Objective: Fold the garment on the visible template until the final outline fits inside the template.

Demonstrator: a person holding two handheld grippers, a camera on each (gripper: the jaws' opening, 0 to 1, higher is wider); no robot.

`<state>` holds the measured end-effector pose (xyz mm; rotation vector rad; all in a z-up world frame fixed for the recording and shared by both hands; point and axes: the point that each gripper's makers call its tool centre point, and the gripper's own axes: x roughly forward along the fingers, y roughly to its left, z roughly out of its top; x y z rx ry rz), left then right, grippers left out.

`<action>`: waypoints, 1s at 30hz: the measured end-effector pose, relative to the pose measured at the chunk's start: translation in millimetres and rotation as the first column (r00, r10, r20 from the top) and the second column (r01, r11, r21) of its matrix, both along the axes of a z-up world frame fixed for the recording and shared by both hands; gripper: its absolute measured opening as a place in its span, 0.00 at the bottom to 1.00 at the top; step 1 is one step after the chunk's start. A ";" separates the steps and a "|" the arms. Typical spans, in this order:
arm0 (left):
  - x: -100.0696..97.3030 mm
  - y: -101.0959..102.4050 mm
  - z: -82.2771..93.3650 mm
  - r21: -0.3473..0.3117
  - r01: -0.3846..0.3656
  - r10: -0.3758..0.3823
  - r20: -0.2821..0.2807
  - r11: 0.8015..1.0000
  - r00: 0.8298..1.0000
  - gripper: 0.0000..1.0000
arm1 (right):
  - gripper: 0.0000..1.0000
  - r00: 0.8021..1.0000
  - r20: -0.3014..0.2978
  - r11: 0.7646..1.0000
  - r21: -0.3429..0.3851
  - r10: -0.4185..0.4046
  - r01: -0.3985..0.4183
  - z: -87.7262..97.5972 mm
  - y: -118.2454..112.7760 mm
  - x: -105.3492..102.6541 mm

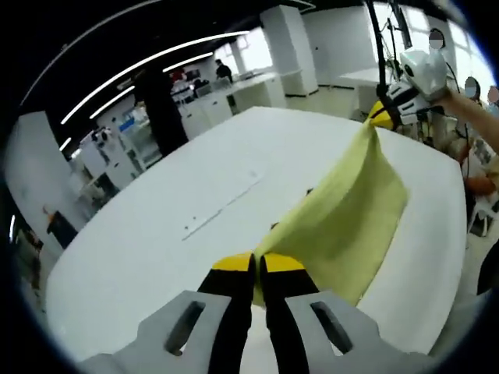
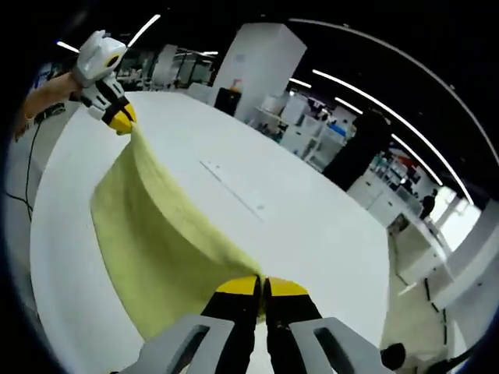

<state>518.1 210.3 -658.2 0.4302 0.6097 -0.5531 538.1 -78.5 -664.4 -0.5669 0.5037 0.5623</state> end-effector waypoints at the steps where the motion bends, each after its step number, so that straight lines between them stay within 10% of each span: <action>1: 6.3 2.0 -5.9 0.003 -0.002 0.002 -0.004 1.000 1.000 0.00 | 0.00 1.000 -0.007 1.000 -0.003 -0.001 0.001 -5.9 1.2 3.9; 9: 31.1 6.3 -47.2 -0.055 -0.038 0.033 -0.087 0.998 0.996 0.00 | 0.00 0.998 -0.062 0.999 -0.024 -0.029 0.027 -44.2 5.3 24.9; 30: 63.6 10.4 -127.5 0.037 0.006 0.001 -0.178 0.999 0.984 0.01 | 0.00 0.978 -0.189 0.996 -0.038 -0.086 0.080 -120.6 5.9 58.1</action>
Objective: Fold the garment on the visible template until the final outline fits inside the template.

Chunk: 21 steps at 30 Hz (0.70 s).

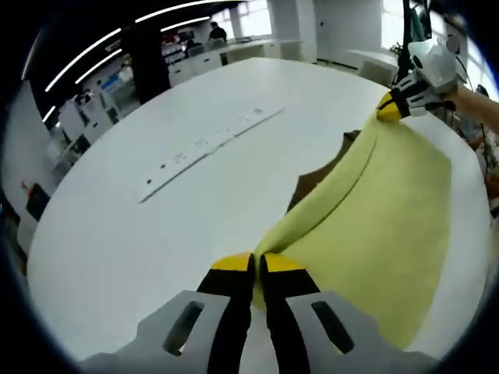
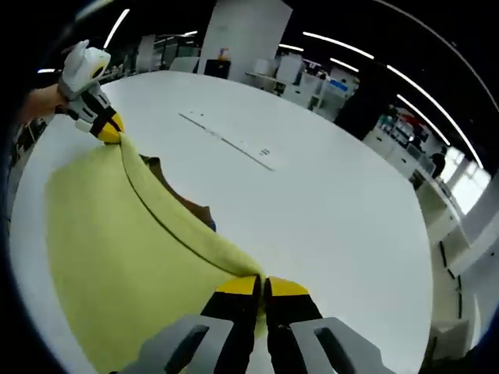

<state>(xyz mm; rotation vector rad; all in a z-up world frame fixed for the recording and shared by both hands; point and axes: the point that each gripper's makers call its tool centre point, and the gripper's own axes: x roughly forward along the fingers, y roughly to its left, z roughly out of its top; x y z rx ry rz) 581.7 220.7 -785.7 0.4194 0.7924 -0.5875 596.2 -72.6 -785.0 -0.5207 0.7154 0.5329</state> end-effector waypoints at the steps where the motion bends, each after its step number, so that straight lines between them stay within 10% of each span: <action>1: -0.2 0.1 -1.5 0.001 0.002 -0.002 -0.005 1.000 1.000 0.01 | 0.00 1.000 0.000 1.000 -0.010 0.011 -0.011 -1.5 0.3 0.1; 9: 0.7 6.3 -8.4 -0.005 -0.003 0.002 -0.011 1.000 1.000 0.08 | 0.04 0.997 -0.053 0.998 -0.020 0.051 -0.052 -13.0 -1.3 -4.3; 21: -9.1 11.1 -3.2 0.091 0.196 -0.200 0.038 0.976 0.979 0.30 | 0.22 0.988 -0.065 0.989 -0.038 0.140 -0.143 -8.3 -4.7 -9.6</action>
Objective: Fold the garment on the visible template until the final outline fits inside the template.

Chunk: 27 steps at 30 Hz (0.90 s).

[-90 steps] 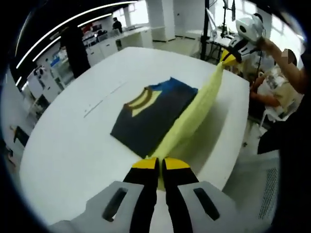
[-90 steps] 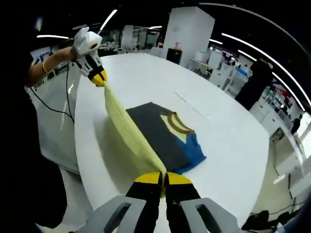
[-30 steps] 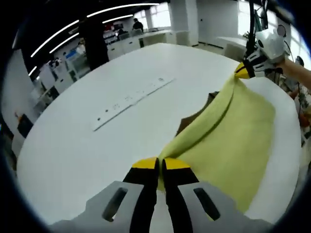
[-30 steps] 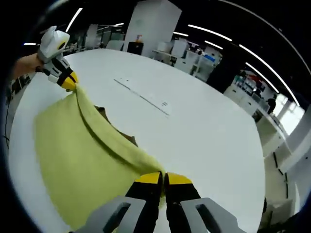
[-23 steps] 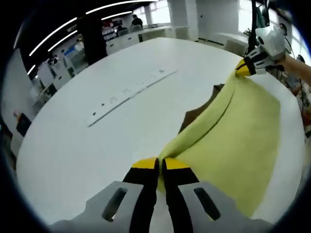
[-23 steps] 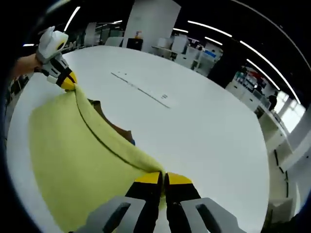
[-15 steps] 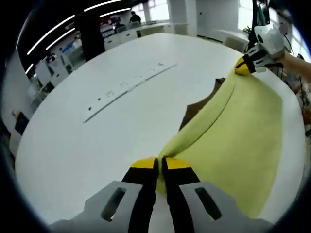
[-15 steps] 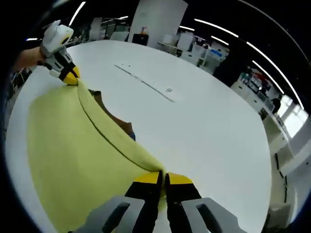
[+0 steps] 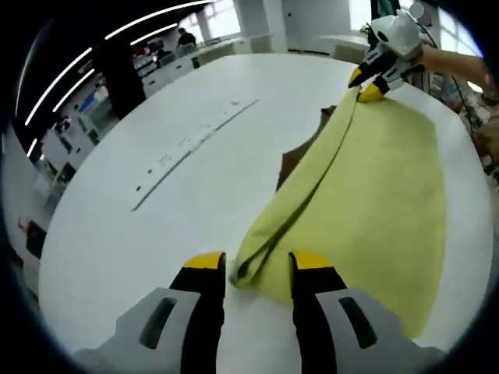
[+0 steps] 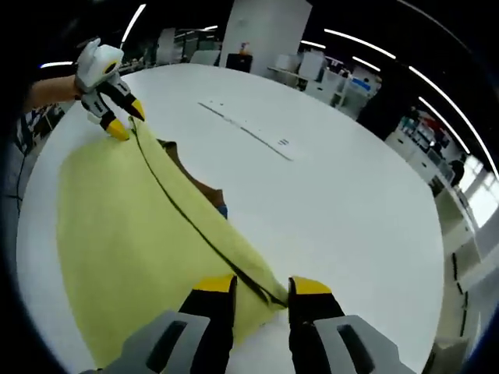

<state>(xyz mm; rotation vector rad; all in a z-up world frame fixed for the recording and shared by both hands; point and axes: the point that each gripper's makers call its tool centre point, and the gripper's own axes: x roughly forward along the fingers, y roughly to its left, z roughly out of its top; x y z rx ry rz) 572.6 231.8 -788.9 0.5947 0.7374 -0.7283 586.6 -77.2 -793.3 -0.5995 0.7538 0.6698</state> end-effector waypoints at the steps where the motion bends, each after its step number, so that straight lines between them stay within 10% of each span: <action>1: -0.1 0.5 -0.5 0.008 0.000 0.000 0.004 1.000 1.000 0.30 | 0.23 1.000 0.003 0.999 -0.030 0.017 -0.016 -1.1 -2.2 -0.7; 10: 13.1 2.4 -1.6 0.031 -0.030 0.028 0.068 0.999 0.997 0.11 | 0.00 0.999 0.038 0.998 -0.068 0.014 -0.011 -2.7 -9.0 5.1; 14: 16.9 6.5 4.5 -0.045 -0.108 0.111 0.084 0.993 0.990 0.03 | 0.00 0.996 0.026 0.995 0.049 -0.090 0.089 4.3 -8.5 11.6; 21: 29.6 19.2 5.7 -0.183 -0.330 0.338 0.010 0.926 0.941 0.07 | 0.05 0.931 -0.029 0.901 0.243 -0.365 0.361 10.7 -19.0 30.0; 24: 35.2 18.6 11.6 -0.317 -0.432 0.438 -0.054 0.845 0.897 0.08 | 0.06 0.910 -0.043 0.875 0.257 -0.413 0.410 11.7 -23.8 32.5; 27: 32.6 19.7 13.8 -0.322 -0.433 0.438 -0.062 0.842 0.897 0.14 | 0.12 0.907 -0.054 0.869 0.266 -0.418 0.417 13.1 -24.3 30.7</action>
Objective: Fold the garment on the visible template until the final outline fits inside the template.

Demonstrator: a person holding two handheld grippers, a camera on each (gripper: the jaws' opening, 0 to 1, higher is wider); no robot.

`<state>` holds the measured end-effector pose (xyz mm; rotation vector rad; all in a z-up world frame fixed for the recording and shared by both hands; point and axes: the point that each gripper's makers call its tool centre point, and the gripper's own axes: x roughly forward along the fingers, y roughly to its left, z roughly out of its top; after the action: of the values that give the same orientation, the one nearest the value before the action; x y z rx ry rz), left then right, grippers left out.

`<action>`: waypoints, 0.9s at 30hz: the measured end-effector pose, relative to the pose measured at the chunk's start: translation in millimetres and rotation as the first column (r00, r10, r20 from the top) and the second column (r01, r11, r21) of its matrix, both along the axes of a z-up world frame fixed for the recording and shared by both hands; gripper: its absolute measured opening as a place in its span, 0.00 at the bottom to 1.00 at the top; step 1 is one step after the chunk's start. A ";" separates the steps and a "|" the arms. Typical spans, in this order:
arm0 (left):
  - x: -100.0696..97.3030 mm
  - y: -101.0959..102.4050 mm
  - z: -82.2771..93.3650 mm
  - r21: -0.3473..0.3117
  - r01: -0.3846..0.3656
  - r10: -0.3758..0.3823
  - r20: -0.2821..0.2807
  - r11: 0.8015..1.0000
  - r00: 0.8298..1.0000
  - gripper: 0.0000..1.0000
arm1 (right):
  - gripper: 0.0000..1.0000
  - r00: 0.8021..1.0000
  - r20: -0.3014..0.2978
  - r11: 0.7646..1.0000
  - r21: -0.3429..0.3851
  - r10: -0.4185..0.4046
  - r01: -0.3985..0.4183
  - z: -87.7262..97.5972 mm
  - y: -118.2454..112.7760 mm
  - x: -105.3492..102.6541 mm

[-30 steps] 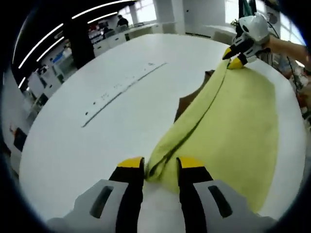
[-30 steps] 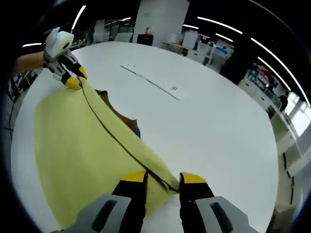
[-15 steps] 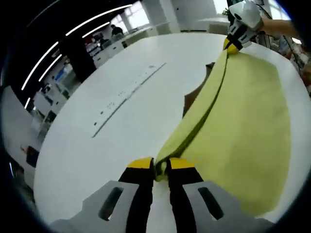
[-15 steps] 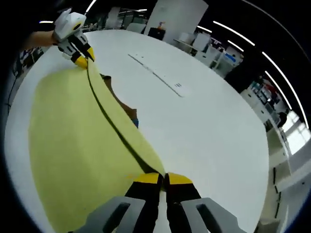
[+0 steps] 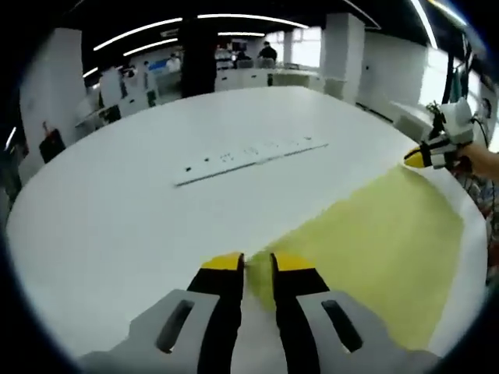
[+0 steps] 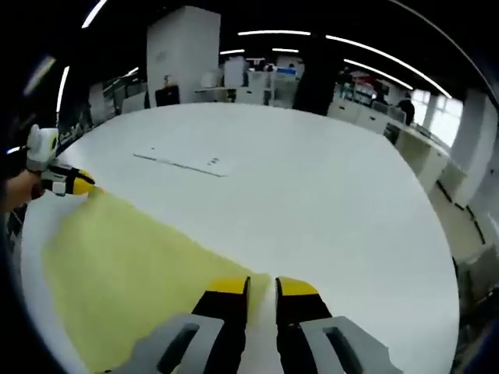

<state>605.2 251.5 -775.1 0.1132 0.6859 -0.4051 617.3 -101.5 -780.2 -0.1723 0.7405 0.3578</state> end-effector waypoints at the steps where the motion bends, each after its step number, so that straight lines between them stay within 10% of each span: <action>1: -2.1 0.0 0.5 0.012 0.002 -0.002 -0.003 1.000 1.000 0.17 | 0.16 1.000 -0.006 1.000 0.009 0.002 -0.002 1.4 1.0 -2.5; 11: -29.1 -3.3 11.8 -0.021 0.058 -0.058 -0.007 0.998 0.998 0.38 | 0.46 0.995 -0.069 0.991 0.120 0.066 -0.057 12.3 15.0 -30.1; 27: -88.4 -12.2 33.8 -0.125 0.145 -0.143 0.022 0.981 0.989 0.61 | 0.59 0.968 -0.097 0.961 0.176 0.233 -0.214 37.3 27.8 -103.4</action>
<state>516.9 239.3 -741.3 0.0452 0.6398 -0.5855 514.0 -73.8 -743.0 -0.0794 0.8052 0.6469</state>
